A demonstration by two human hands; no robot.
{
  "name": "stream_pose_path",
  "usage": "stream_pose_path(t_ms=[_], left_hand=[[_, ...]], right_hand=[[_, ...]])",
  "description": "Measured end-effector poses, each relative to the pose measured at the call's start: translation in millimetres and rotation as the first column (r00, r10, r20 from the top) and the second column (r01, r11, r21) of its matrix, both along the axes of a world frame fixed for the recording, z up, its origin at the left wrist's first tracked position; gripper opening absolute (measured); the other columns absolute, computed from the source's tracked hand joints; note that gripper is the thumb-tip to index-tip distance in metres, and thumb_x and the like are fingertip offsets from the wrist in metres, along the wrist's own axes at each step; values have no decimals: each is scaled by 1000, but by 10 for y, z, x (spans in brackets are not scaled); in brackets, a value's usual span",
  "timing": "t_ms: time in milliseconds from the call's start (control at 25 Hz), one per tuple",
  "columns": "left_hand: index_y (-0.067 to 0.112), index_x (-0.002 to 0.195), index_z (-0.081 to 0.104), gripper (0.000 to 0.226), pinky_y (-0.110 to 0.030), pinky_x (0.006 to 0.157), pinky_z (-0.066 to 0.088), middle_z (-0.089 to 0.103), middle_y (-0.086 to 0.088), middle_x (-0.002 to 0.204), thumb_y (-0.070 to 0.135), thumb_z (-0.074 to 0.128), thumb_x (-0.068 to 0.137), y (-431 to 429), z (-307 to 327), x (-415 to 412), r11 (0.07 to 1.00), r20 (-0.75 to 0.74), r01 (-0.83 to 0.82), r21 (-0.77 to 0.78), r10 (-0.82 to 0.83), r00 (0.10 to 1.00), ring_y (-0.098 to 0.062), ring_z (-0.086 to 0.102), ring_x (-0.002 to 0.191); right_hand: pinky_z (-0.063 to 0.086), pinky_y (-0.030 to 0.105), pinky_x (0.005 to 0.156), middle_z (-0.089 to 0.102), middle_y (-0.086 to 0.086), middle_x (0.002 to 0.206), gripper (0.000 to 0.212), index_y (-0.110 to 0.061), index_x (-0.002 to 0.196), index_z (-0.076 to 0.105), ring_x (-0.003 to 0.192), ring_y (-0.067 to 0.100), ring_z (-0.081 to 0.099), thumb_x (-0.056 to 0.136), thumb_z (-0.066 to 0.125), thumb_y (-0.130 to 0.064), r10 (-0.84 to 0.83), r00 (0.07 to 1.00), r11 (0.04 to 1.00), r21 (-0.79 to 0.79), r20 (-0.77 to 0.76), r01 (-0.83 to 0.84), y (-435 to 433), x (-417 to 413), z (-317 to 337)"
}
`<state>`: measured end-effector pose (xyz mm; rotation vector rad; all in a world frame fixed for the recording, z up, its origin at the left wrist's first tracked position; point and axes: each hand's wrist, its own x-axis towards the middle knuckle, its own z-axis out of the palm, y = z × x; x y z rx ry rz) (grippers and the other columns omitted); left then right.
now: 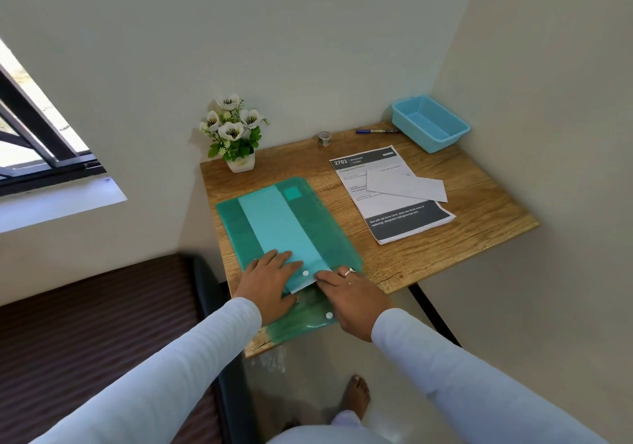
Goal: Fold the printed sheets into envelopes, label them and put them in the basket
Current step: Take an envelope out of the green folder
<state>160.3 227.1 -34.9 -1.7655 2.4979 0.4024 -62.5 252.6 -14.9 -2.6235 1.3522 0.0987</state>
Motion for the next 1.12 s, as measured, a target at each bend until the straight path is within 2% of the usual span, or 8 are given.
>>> stream_pose_path(t_ms=[160, 240, 320, 400, 640, 760, 920, 1120], left_hand=[[38, 156, 29, 68, -49, 125, 18, 22, 5, 167, 52, 56, 95, 8, -39, 10, 1000, 8, -15, -22, 15, 1000, -24, 17, 154], [39, 156, 30, 66, -48, 125, 18, 23, 6, 167, 52, 54, 95, 10, -48, 19, 999, 2, -13, -30, 13, 1000, -24, 18, 154], [41, 154, 31, 63, -48, 125, 20, 24, 7, 166, 52, 53, 96, 3, -53, 19, 999, -1, -10, -32, 10, 1000, -23, 19, 154], [42, 154, 31, 63, -48, 124, 20, 25, 7, 166, 53, 52, 96, -6, -44, 12, 1000, -5, -12, -17, 12, 1000, -22, 19, 154], [42, 155, 30, 60, -46, 125, 20, 22, 9, 167, 53, 47, 99, -29, -24, 30, 1000, 7, -4, 4, 4, 1000, -21, 19, 154], [41, 156, 29, 58, -46, 125, 18, 21, 9, 167, 53, 44, 101, -26, -30, 34, 1000, 8, -8, 6, 7, 1000, -22, 18, 154], [42, 156, 28, 59, -45, 124, 18, 21, 10, 167, 53, 45, 100, -28, -46, 39, 1000, 9, -4, -1, 4, 1000, -20, 17, 154], [43, 156, 25, 71, -47, 123, 21, 20, 8, 167, 55, 58, 94, -28, -46, 42, 1000, 25, 15, -1, -15, 1000, -22, 18, 154]], right_hand=[[50, 38, 95, 62, -3, 137, 40, -15, 135, 64, 114, 25, 54, 96, 56, -12, 35, 987, 998, -55, 158, -27, 54, -213, 160], [50, 36, 87, 69, -4, 120, 27, -19, 121, 71, 107, 23, 56, 97, 58, -16, -19, 964, 996, -83, 264, 42, 50, -279, 235], [48, 36, 83, 69, -5, 113, 21, -22, 117, 66, 107, 23, 56, 97, 61, -19, -120, 939, 987, -60, 322, 146, 14, -277, 295], [46, 35, 85, 66, -5, 117, 25, -25, 123, 60, 111, 23, 55, 98, 64, -27, -178, 941, 982, -14, 289, 190, -34, -234, 302], [48, 34, 94, 56, -9, 134, 50, -31, 134, 58, 120, 16, 53, 90, 70, -52, -155, 963, 981, 152, 219, 124, -67, -236, 274], [50, 34, 97, 52, -11, 138, 50, -32, 138, 57, 119, 18, 56, 92, 72, -44, -168, 975, 971, 195, 144, 139, -54, -312, 250], [53, 38, 93, 55, -8, 133, 28, -29, 129, 65, 113, 23, 61, 101, 60, -29, -219, 962, 971, 137, 164, 197, -42, -261, 245], [48, 34, 93, 64, -12, 116, 12, -26, 102, 77, 112, 15, 56, 96, 67, -28, -229, 903, 968, 186, 364, 171, -107, -213, 374]])
